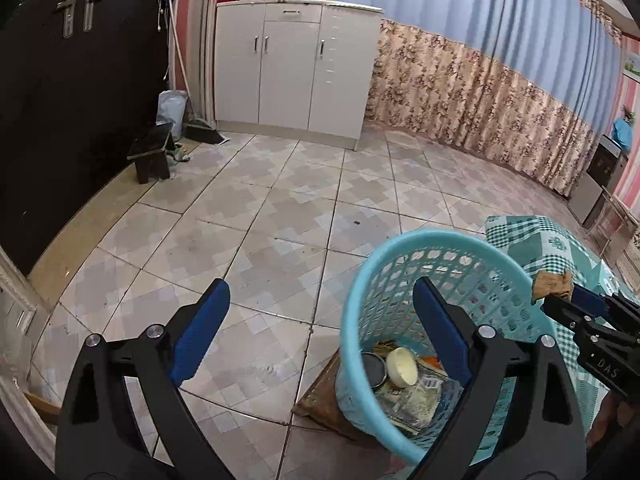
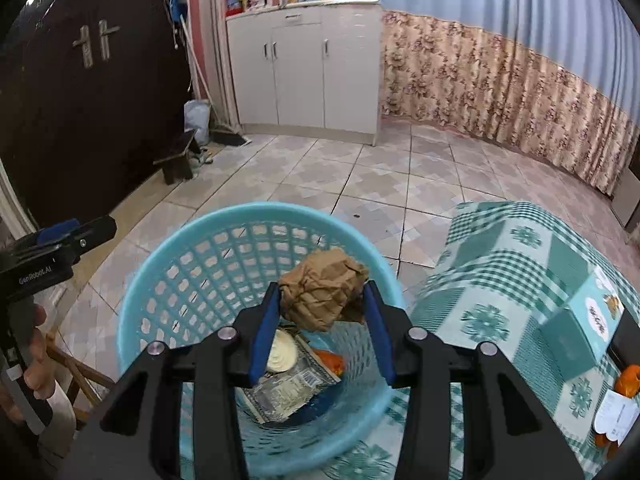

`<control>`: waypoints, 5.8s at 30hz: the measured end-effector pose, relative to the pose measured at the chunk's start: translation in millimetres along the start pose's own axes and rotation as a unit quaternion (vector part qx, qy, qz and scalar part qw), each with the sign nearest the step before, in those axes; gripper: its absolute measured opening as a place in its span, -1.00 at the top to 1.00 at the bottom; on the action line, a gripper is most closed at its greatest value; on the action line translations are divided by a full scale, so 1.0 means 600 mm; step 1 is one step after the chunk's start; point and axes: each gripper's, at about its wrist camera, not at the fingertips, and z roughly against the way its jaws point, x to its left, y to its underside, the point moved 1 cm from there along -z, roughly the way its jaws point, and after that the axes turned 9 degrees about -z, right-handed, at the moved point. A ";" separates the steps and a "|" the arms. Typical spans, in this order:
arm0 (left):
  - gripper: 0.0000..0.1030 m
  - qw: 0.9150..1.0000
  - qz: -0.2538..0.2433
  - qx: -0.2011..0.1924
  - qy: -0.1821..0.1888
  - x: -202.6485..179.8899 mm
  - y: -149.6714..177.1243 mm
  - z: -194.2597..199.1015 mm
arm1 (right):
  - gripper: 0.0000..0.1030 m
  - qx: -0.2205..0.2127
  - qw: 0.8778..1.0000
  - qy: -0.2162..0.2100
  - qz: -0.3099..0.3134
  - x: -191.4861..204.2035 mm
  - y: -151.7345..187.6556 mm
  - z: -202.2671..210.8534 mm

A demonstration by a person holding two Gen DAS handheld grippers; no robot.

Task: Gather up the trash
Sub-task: 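Carry the lid and brown paper to the blue basket and release both, then move both tools back over the table toward the receipt and oranges, then grasp the white receipt paper with the left tool, then grasp the whole orange with the right tool while the left tool holds the receipt, then carry the receipt and orange to the blue basket and release both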

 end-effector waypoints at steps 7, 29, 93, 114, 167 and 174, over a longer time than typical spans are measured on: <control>-0.75 1.000 0.001 -0.002 -0.005 0.005 0.000 0.006 | -0.50 -0.016 1.000 0.002 0.013 0.004 -0.004 0.017; -0.87 0.997 -0.055 -0.041 0.042 -0.195 -0.019 0.126 | -0.78 -0.091 0.990 0.094 -0.053 -0.247 0.060 0.248; 1.00 0.895 -0.341 0.022 0.288 -0.874 0.122 0.092 | -0.79 -0.054 0.911 0.233 -0.336 -0.711 0.377 0.379; 1.00 0.946 -0.288 0.006 0.147 -0.575 0.106 0.092 | -0.55 -0.014 0.954 0.221 -0.201 -0.553 0.224 0.228; 1.00 0.993 -0.110 0.032 0.022 -0.183 0.028 -0.005 | 0.33 -0.030 0.985 0.121 -0.119 -0.327 0.137 0.194; 1.00 0.993 -0.110 0.034 0.028 -0.184 0.016 -0.027 | 0.33 -0.029 0.987 0.114 -0.106 -0.304 0.123 0.178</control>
